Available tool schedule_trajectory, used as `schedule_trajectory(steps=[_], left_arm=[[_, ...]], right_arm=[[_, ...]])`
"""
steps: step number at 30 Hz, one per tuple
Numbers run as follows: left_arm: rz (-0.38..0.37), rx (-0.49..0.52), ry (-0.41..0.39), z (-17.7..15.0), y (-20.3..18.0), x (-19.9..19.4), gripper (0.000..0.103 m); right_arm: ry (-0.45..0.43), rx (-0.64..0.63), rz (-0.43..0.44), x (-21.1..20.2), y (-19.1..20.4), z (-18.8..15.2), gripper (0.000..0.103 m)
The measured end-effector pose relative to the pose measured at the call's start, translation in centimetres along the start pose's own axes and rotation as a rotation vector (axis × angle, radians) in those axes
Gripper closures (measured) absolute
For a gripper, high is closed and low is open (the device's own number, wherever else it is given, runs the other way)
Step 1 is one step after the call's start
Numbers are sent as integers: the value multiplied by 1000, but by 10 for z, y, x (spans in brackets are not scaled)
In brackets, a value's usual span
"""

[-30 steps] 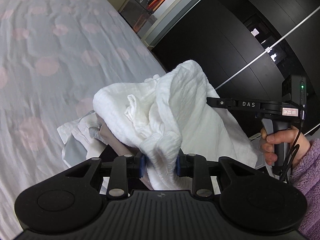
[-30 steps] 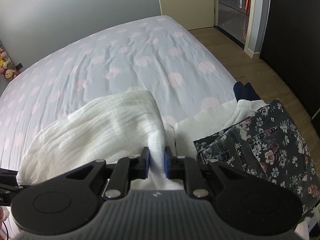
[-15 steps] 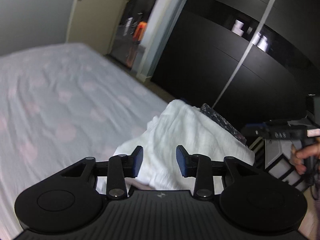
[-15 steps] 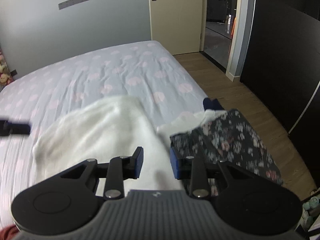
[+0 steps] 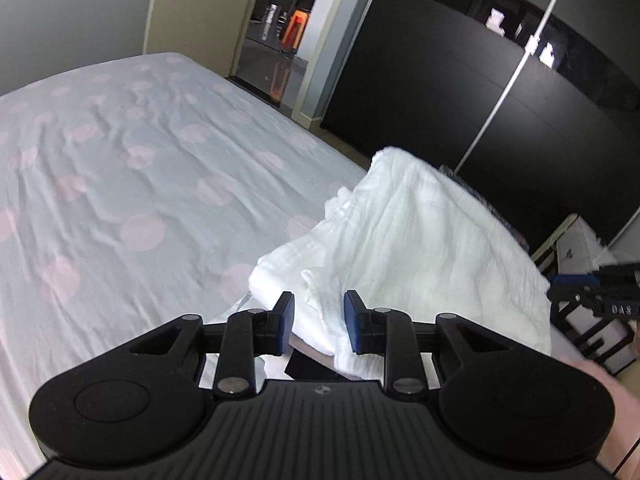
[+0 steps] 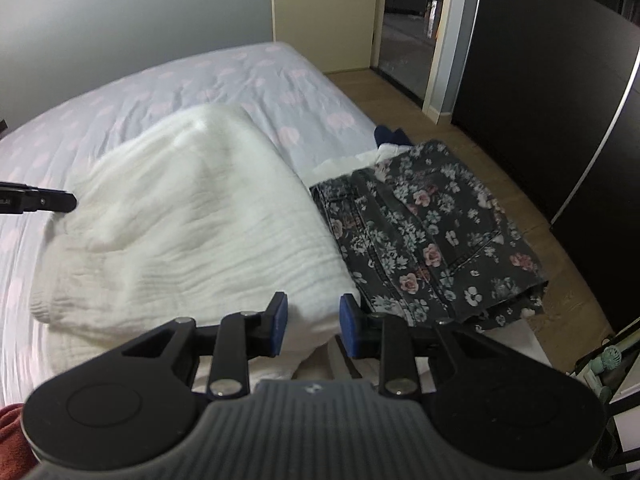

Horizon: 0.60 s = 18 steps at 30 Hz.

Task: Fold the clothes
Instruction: 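Lower the garment onto the folded clothes stack and open both grippers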

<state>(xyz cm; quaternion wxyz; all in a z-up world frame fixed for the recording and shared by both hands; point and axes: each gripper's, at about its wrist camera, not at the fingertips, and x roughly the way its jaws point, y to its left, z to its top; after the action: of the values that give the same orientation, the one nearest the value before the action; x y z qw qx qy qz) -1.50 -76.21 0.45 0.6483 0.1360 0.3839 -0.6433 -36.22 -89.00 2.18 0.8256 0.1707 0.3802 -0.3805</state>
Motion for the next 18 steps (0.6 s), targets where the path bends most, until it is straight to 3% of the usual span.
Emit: schedule_trajectory(steps=[4, 7, 9, 10, 14, 18], left_arm=[[17, 52, -50, -1, -13, -31, 79], [25, 99, -93, -2, -29, -57, 71], [32, 134, -131, -3, -42, -78, 48], [31, 154, -160, -5, -49, -88, 45], [45, 219, -253, -10, -81, -124, 29], [76, 230, -362, -26, -109, -150, 24]], right_arm=[[-85, 37, -1, -34, 12, -6, 67], [-167, 87, -11, -64, 27, -10, 49], [-226, 122, -39, -85, 40, -13, 19], [-258, 142, -75, -96, 47, -15, 14], [-361, 187, -119, -134, 71, -23, 9], [-436, 235, -121, -167, 93, -32, 3]])
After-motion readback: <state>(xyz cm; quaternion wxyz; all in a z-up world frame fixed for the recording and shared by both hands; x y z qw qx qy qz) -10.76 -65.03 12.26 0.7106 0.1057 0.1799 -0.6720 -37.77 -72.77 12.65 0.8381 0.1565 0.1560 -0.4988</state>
